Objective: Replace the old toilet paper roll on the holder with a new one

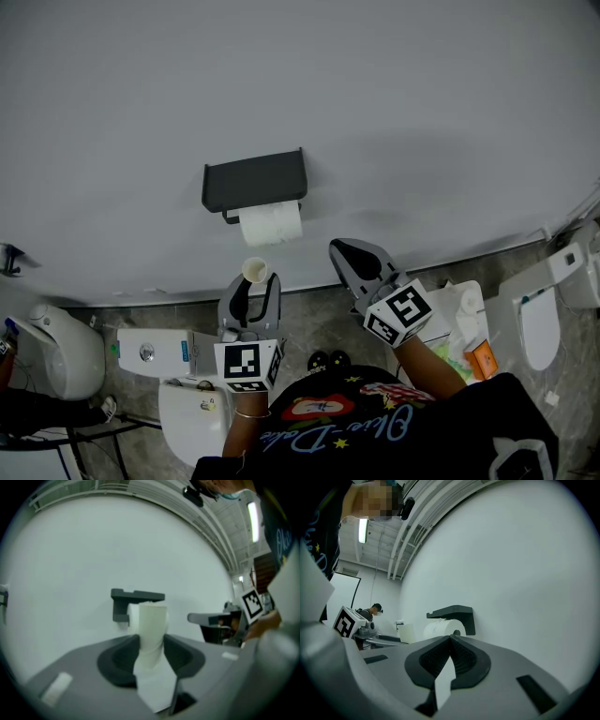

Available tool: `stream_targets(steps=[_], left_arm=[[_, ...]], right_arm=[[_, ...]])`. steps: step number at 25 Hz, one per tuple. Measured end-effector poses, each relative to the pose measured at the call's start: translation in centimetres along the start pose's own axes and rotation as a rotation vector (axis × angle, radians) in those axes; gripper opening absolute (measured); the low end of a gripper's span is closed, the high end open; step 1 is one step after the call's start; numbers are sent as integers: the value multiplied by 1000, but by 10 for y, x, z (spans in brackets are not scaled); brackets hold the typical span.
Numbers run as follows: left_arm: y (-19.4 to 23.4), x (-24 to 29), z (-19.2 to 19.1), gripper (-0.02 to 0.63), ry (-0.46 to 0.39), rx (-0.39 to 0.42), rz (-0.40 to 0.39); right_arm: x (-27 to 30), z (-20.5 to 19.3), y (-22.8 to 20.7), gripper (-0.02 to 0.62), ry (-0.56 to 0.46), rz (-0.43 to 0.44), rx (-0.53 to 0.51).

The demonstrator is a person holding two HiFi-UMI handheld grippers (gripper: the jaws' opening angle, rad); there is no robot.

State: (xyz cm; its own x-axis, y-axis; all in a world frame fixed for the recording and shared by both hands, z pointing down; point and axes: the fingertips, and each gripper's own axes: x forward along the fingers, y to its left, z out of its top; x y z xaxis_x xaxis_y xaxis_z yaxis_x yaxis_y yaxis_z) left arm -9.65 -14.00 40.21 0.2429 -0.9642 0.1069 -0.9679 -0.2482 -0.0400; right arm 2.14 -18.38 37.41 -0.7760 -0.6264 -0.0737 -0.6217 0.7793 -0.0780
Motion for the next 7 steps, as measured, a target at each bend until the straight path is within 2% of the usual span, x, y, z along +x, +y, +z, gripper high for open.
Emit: stream_targets(steps=[7], left_arm=[[0, -3, -1, 163, 7, 5, 4]], right_arm=[[-1, 0, 2, 12, -2, 6, 3]])
